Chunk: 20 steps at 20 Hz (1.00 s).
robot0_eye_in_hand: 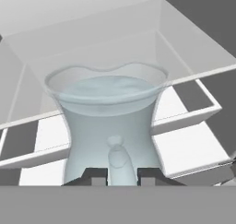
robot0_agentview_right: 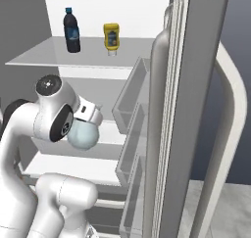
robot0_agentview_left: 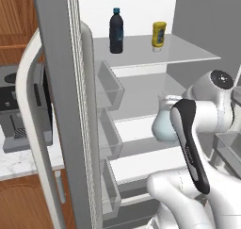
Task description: Move the water bottle and mustard from the second highest shelf to the top shelf to make space. Then, place the pitcher from the counter on the cleared second highest shelf.
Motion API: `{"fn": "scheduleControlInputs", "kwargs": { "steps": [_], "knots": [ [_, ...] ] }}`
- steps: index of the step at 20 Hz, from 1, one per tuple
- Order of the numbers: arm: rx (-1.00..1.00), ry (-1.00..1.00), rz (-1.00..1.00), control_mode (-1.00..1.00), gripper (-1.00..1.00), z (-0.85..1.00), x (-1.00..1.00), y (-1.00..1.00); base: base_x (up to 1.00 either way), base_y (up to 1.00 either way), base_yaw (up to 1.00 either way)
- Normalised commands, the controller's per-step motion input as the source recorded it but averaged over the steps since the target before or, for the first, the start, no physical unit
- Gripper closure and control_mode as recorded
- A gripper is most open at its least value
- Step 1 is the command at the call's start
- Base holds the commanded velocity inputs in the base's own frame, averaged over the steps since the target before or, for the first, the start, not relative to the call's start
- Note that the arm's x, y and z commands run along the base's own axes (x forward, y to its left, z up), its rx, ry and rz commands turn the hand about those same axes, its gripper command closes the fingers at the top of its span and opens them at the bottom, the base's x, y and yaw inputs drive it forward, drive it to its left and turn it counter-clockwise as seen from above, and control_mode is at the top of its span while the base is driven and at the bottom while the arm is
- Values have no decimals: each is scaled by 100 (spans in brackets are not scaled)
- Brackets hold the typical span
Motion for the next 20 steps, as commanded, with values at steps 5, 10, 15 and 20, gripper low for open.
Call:
{"fn": "scheduleControlInputs", "kwargs": {
  "steps": [5,10,15,20],
  "knots": [
    [-10,-12,0,-100,100,-27,11,0,0,0,0],
    [-9,-19,0,-100,100,-11,2,0,0,0,0],
    [-1,-12,0,-100,100,0,1,-2,0,0,0],
    [0,-2,3,-100,100,2,18,0,0,0,0]
  ]
}}
